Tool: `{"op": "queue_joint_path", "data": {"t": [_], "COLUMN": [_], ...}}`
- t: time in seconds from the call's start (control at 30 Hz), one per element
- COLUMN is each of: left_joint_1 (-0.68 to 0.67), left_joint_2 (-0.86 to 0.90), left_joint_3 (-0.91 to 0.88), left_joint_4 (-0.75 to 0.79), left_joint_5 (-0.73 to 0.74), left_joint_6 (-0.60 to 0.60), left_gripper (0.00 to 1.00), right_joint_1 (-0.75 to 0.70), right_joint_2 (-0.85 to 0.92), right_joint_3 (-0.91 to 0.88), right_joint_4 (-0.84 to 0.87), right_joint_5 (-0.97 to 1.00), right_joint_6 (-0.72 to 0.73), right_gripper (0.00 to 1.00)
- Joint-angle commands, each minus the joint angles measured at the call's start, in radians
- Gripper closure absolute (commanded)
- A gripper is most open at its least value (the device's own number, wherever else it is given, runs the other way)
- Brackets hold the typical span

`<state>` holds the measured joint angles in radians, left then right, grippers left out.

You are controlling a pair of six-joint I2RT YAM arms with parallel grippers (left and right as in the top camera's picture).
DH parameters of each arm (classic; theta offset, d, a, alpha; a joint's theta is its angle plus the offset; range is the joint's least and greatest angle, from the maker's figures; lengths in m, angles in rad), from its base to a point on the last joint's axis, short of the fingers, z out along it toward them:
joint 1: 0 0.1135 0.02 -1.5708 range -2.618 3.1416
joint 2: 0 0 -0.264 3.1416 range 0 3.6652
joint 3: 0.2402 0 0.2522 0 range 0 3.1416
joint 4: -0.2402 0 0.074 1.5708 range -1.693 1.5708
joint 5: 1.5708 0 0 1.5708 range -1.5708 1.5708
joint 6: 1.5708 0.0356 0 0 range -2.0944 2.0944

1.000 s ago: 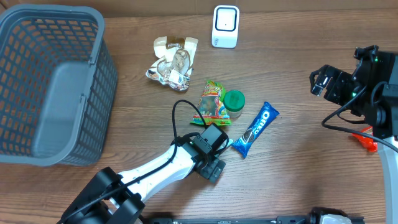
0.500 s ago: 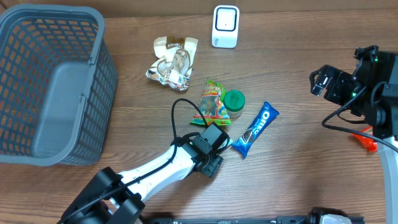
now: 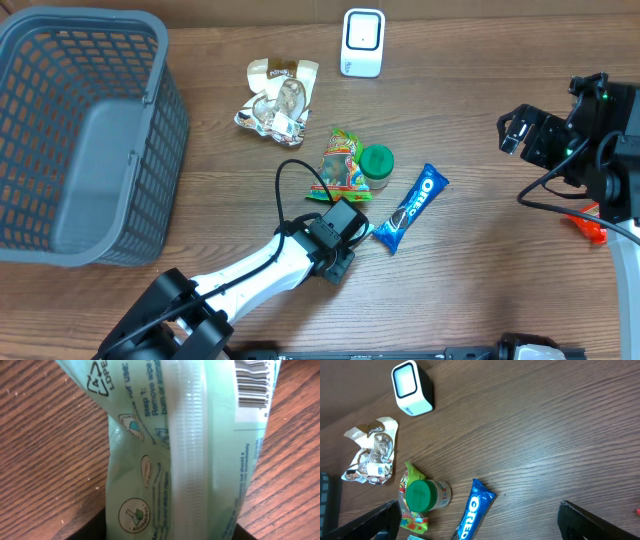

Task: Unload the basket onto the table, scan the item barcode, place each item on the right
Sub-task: 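Close the left gripper on the mint-green wipes pack, then lift the mint-green pack upright toward the right gripper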

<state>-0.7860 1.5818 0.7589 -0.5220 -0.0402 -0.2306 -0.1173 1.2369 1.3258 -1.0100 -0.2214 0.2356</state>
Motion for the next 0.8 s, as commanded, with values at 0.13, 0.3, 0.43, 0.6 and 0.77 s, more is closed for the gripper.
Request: {"op": "queue_joint_path", "data": {"t": [0.13, 0.3, 0.43, 0.6, 0.77], "left_joint_1": [-0.002, 0.002, 0.004, 0.066, 0.201], "left_joint_2": [-0.038, -0.104, -0.181, -0.284, -0.355], "left_joint_3": [-0.01, -0.01, -0.005, 0.013, 0.024], "left_joint_4": [0.011, 0.011, 0.006, 0.005, 0.055], "left_joint_5": [0.045, 0.061, 0.068, 0.147, 0.379], "left_joint_6": [0.006, 0.016, 0.017, 0.021, 0.095], "left_gripper": [0.69, 0.7, 0.71, 0.73, 0.7], "right_joint_1": [0.002, 0.002, 0.002, 0.002, 0.002], "right_joint_2": [-0.01, -0.01, -0.028, -0.11, -0.206], "right_joint_3": [0.016, 0.016, 0.016, 0.016, 0.016], "right_joint_4": [0.005, 0.005, 0.013, 0.06, 0.085], "right_joint_5": [-0.006, -0.006, -0.036, -0.135, -0.273], "right_joint_6": [0.003, 0.003, -0.002, -0.076, -0.191], "right_gripper": [0.0, 0.0, 0.0, 0.0, 0.0]}}
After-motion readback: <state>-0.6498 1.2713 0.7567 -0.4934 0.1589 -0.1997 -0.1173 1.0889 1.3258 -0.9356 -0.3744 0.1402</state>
